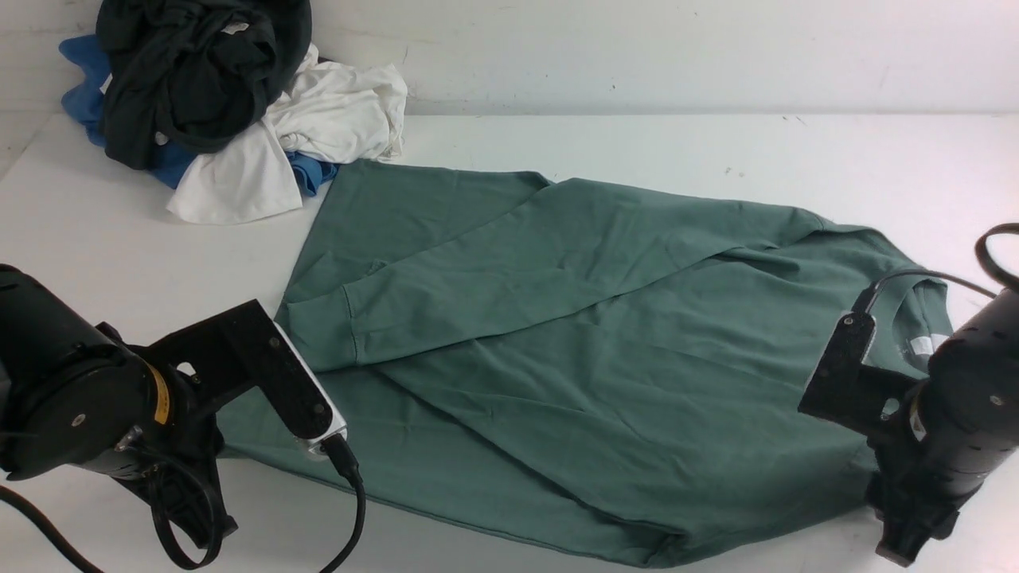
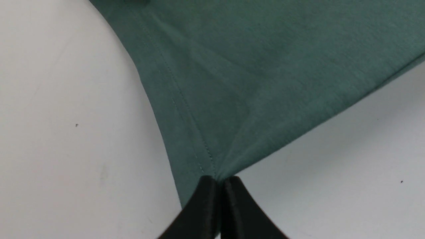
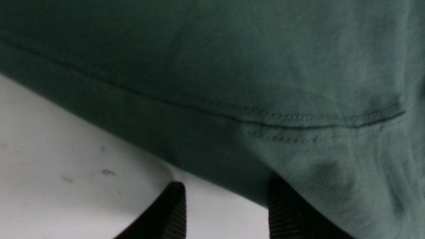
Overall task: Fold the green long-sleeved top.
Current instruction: Use both arms simultaneously to clamp the lower edge of the clothing fabric, then use both arms to drag the lower edge of the fabric forward and fold it over the upper edge
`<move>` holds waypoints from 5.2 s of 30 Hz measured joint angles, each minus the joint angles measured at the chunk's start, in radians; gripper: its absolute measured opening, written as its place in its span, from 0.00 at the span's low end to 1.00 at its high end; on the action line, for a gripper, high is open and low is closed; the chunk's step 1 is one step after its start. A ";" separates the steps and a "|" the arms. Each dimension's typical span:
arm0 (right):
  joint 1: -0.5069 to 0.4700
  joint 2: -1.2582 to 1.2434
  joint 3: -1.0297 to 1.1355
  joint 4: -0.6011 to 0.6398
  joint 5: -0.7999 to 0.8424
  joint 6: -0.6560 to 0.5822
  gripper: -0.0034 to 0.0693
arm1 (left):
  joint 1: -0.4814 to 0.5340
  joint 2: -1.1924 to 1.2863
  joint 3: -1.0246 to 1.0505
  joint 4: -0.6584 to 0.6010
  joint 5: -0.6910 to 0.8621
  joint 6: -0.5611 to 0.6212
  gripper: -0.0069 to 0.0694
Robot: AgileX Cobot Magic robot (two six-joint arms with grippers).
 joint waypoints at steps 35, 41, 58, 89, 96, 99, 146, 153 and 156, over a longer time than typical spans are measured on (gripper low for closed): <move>-0.169 -0.138 -0.090 0.300 0.178 -0.150 0.17 | 0.052 0.091 -0.464 -0.173 0.210 -0.138 0.08; -0.170 -0.030 -0.078 0.270 0.149 -0.212 0.39 | 0.053 0.091 -0.464 -0.166 0.211 -0.138 0.08; -0.170 0.076 -0.088 0.129 -0.124 -0.155 0.45 | 0.053 0.091 -0.464 -0.166 0.207 -0.138 0.08; -0.310 0.033 -0.416 0.266 -0.102 -0.009 0.05 | 0.158 0.470 -0.861 -0.095 0.014 -0.366 0.08; -0.310 0.322 -0.637 0.203 -0.094 -0.019 0.05 | 0.162 0.832 -1.163 -0.084 0.001 -0.365 0.08; -0.310 0.388 -0.697 0.176 -0.094 -0.020 0.05 | 0.170 0.931 -1.234 -0.084 0.003 -0.365 0.08; -0.305 0.707 -1.190 0.759 0.471 0.002 0.03 | 0.149 1.176 -1.503 -0.691 0.454 0.088 0.08; -0.219 0.643 -1.131 0.618 0.482 0.080 0.03 | 0.097 1.113 -1.415 -0.573 0.482 0.058 0.08; -0.173 0.578 -1.035 0.556 0.483 0.117 0.03 | 0.091 1.075 -1.336 -0.560 0.484 0.052 0.08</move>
